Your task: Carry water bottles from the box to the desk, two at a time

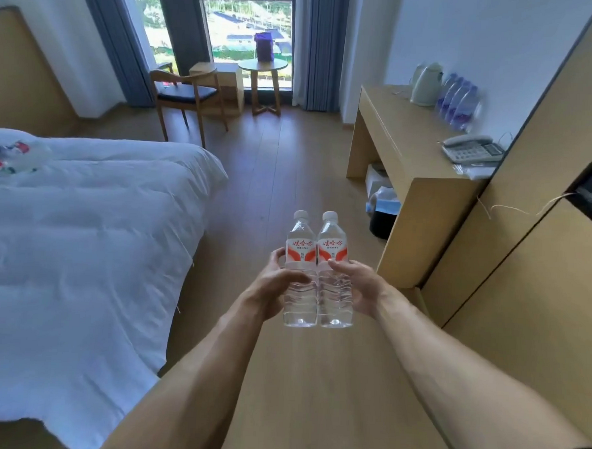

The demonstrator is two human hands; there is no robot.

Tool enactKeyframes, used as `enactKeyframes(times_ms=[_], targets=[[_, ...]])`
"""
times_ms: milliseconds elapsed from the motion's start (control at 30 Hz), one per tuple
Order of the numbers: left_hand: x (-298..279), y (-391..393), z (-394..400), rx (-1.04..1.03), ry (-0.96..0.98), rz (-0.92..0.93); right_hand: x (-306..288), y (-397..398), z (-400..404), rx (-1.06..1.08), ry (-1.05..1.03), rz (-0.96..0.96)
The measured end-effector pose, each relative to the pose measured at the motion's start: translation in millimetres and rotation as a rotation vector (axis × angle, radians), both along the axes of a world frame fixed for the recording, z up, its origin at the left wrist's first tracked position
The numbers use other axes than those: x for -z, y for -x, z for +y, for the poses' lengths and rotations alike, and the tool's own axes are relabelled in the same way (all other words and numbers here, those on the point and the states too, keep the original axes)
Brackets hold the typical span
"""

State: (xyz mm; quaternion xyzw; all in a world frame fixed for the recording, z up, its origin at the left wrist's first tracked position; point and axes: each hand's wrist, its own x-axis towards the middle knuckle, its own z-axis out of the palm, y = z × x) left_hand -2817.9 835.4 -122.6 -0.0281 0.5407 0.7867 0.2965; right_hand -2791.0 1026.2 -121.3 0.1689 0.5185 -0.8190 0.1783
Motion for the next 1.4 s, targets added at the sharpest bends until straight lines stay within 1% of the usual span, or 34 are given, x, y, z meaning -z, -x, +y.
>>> enactKeyframes(times_ms=[167,333,567,833,1000,1167,1400], targets=[[2,75,12,-0.034,-0.014,-0.008,1,81,13,-0.018,-0.006,-0.006],[12,159,19,-0.026,-0.009,-0.001,7,162,18,-0.022,-0.004,0.006],[27,320,30,0.062,-0.016,0.02,20,304,27,0.078,-0.03,0.007],[4,496,50,0.208,0.012,0.017,0,452,38,0.215,0.016,-0.029],[-1,573,77,0.279,0.026,0.043,-1,520,63,0.292,-0.007,-0.054],[-1,645,113,0.358,0.029,0.06,8,585,98,0.326,0.008,-0.043],[-2,761,164,0.299,0.097,0.015,21,711,152,0.305,0.03,-0.026]])
